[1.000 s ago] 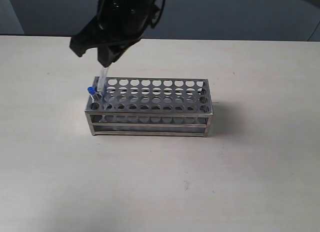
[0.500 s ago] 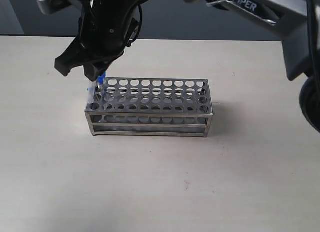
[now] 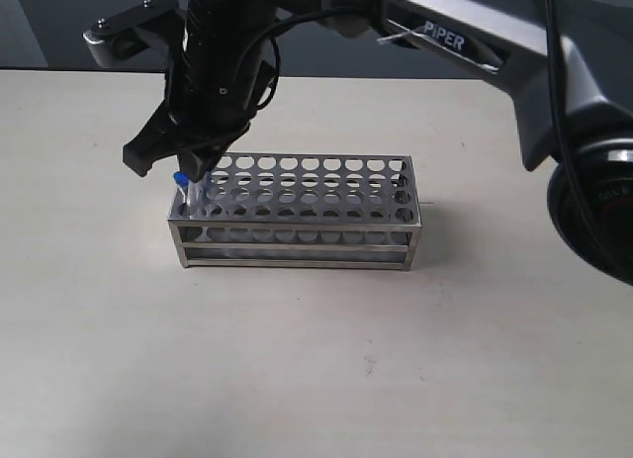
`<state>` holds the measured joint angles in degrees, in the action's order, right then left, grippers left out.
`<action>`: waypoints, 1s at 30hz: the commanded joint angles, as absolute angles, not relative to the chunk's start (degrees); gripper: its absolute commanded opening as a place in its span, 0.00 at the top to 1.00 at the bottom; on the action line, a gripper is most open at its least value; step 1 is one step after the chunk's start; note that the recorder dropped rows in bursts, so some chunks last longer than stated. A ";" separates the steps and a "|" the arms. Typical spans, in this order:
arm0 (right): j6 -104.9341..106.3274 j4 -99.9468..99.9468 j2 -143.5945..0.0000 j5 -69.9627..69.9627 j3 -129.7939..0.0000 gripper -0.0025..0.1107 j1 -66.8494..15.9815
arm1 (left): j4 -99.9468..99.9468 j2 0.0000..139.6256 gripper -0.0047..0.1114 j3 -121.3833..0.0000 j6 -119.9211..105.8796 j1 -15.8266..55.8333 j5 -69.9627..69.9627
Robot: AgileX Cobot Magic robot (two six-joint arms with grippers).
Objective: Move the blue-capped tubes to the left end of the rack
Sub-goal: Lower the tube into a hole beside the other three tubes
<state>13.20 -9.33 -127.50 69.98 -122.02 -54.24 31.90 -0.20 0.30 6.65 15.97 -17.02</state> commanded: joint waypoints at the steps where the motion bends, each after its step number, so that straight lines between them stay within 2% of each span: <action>1: 13.63 -9.26 -128.54 69.96 -122.53 0.99 -54.27 | 31.91 0.00 0.95 0.00 6.93 16.18 -16.58; 30: 25.81 -27.23 -130.57 64.18 -122.53 0.99 -54.40 | 31.78 0.00 0.95 0.00 6.93 16.18 -16.71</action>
